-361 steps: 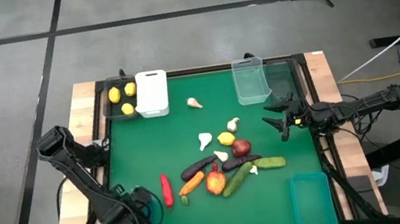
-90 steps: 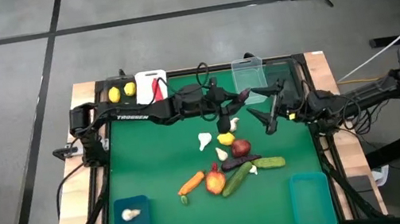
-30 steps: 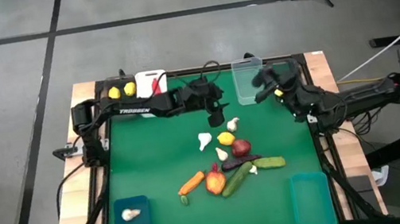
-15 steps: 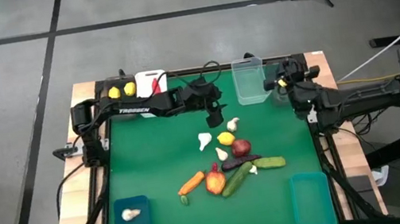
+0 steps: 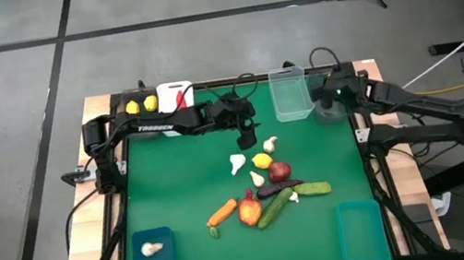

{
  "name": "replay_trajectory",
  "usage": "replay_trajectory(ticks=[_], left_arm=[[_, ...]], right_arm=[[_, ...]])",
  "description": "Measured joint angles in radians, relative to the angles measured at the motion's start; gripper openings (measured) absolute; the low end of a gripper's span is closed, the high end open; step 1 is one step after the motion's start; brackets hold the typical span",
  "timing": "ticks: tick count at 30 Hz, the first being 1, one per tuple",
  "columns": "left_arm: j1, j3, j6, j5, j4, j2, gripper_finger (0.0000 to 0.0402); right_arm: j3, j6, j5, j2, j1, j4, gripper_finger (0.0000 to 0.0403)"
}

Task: Sort produce into baskets
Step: Put the eggplant into the right black bin

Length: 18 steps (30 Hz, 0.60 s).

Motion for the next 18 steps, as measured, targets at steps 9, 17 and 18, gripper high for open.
replay_trajectory(ticks=[9, 17, 18], left_arm=[[0.0, 0.0, -0.004, 0.002, -0.002, 0.0, 0.0237], [0.0, 0.0, -0.001, 0.002, -0.005, 0.0, 0.0237], [0.0, 0.0, 0.0, 0.002, -0.005, 0.0, 0.0237]], right_arm=[[0.0, -0.127, -0.216, 0.053, -0.287, 0.003, 0.0085], [0.001, -0.224, -0.292, 0.09, -0.362, -0.02, 0.0088], [0.001, -0.23, -0.298, 0.09, -0.362, -0.032, 0.0093]])
